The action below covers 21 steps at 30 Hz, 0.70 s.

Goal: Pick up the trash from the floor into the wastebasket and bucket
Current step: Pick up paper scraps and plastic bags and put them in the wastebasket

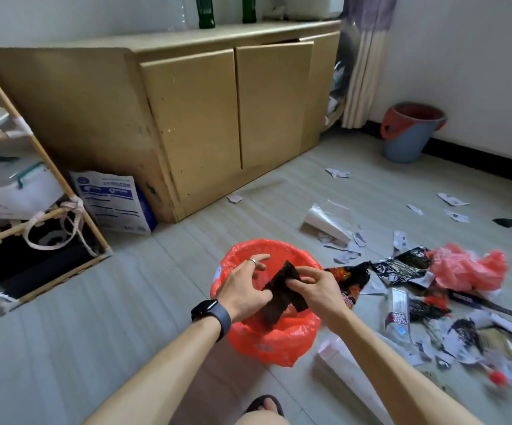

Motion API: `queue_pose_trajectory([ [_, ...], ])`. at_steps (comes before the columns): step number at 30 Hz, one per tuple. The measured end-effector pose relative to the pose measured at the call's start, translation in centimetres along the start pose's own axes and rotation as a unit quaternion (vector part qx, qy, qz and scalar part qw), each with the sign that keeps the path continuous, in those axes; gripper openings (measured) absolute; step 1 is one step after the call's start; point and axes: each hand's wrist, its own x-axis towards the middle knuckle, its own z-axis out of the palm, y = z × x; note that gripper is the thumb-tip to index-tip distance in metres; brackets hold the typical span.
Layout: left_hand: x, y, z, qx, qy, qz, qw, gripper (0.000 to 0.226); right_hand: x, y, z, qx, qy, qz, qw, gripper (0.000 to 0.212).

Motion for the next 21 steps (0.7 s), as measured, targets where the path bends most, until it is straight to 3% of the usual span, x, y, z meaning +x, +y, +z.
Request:
queue_pose_trajectory([
  [2,0.7,0.5,-0.4,-0.077,-0.016,-0.029,0.997,0.069,-0.4,-0.8,-0.9,0.012,-0.028,-0.014,0.999,0.023],
  [4,1.5,0.8,-0.7,-0.086,-0.062,-0.045,0.993,0.066,-0.8,-1.3,-1.8,0.0,-0.028,-0.04,0.999,0.025],
  [7,1.9,1.1,-0.5,-0.038,-0.128,-0.07,0.989,0.037,-1.2,-1.5,-3.1,0.005,0.011,-0.061,0.998,0.025],
  [10,2.2,2.0,0.1,-0.083,-0.102,-0.079,0.988,0.008,-1.5,-1.0,-3.8,-0.029,0.06,-0.104,0.992,0.034],
  [13,2.2,3.9,0.9,-0.233,-0.096,-0.126,0.96,0.018,-1.6,0.0,-3.5,-0.119,0.138,-0.193,0.964,0.043],
  [15,2.0,4.6,1.2,-0.245,-0.131,-0.132,0.952,0.022,-1.8,0.8,-2.9,-0.179,0.174,-0.242,0.938,0.039],
  [18,2.0,4.3,1.8,-0.223,-0.14,-0.128,0.956,0.03,-2.4,1.1,-2.2,-0.147,0.151,-0.194,0.958,0.037],
  [21,2.3,3.4,2.2,-0.254,-0.088,-0.155,0.951,0.037,-2.1,1.4,-2.1,-0.099,0.086,-0.133,0.982,0.029],
])
